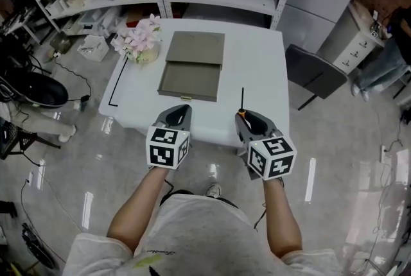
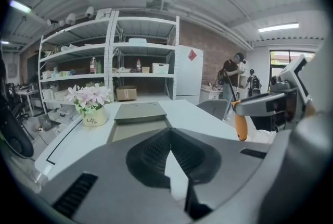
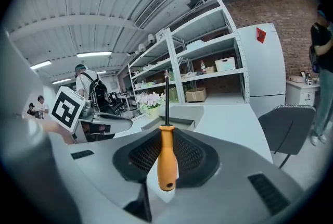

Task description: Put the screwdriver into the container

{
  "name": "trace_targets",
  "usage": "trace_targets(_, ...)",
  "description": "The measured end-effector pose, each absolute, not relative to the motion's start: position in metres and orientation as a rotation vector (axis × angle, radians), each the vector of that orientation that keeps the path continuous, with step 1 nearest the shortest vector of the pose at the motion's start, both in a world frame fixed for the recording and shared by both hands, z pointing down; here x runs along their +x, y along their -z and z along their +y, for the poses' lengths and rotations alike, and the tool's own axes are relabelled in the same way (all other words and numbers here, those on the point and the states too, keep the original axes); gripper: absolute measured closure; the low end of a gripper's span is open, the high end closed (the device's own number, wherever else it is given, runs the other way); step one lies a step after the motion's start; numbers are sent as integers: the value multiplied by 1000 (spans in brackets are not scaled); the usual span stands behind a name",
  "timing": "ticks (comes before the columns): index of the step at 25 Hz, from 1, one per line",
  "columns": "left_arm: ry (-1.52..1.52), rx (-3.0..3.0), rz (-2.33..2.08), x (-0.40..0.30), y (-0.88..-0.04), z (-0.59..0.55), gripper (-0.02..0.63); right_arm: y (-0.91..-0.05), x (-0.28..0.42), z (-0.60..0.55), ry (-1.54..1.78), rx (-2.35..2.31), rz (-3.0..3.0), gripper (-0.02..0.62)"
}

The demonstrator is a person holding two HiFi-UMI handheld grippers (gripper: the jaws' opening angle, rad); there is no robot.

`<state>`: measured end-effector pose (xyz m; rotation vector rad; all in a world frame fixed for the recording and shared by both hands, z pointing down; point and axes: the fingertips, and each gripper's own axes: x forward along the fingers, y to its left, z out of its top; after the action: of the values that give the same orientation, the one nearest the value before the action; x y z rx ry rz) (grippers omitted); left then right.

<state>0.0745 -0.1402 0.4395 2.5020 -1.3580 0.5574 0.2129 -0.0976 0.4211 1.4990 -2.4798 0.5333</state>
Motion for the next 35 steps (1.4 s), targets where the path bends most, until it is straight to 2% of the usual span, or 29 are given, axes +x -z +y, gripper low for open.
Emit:
trace_targets(14, -525, 2416, -1462, 34, -446, -179, 601, -420, 183, -152, -440, 1302, -2496, 520)
trace_targets(35, -532, 2427, -1334, -17, -482, -290, 601, -464, 117, -266, -418, 984, -2231, 520)
